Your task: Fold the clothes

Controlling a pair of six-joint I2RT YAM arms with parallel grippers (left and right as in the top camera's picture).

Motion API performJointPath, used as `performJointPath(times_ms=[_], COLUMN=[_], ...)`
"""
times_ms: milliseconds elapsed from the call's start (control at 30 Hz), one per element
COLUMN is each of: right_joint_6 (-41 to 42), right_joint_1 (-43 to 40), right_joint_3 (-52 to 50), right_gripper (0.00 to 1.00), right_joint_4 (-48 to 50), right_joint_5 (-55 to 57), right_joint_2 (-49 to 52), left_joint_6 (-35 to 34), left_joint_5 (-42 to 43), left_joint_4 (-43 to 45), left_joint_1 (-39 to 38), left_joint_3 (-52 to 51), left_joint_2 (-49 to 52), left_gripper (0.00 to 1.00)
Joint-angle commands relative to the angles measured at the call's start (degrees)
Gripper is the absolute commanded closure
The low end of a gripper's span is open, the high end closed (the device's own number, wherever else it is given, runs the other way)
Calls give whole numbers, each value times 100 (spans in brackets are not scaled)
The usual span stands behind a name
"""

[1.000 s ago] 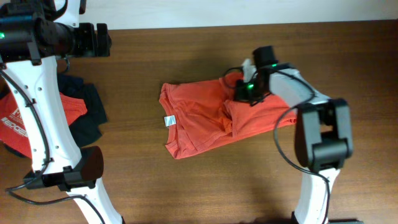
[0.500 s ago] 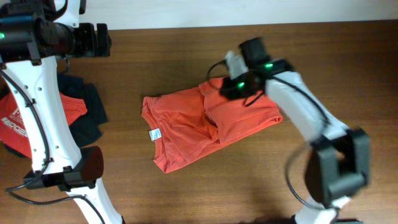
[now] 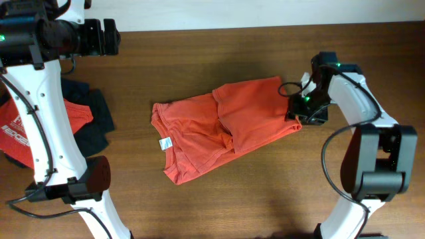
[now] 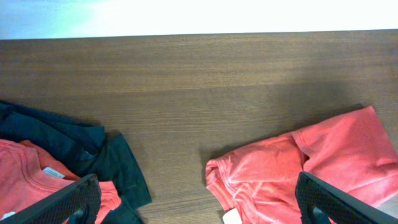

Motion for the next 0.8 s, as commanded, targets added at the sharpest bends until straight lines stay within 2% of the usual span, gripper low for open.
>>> performJointPath(times_ms=[0, 67, 133, 200, 267, 333, 500, 767], right_joint_6=[26, 48, 122, 398, 728, 1008, 1628, 1961], right_joint_1=[-15, -22, -26, -26, -26, -37, -387, -1047], right_joint_3=[-114, -289, -579, -957, -1375, -1687, -1823, -1823], right_gripper=[40, 39, 53, 75, 89, 96, 96, 95], right_joint_4=[254, 514, 798, 1040, 1220, 1246, 568, 140], right_joint_5=[85, 160, 188, 457, 769, 1005, 1217, 1147], right_joint_2=[85, 98, 98, 107, 107, 107, 74, 63], left_joint_6=[50, 52, 50, 52, 52, 52, 50, 48], left_joint_5=[129, 129, 129, 127, 127, 127, 129, 271], left_joint_4=[-63, -92, -149, -186, -190, -190, -210, -380], left_joint_1=[24, 24, 24, 24, 24, 24, 24, 24], left_joint_3=[-7, -7, -7, -7, -7, -7, -7, -59], left_joint_2=[46, 46, 46, 46, 46, 46, 46, 46], left_gripper=[1, 1, 1, 1, 1, 1, 1, 1])
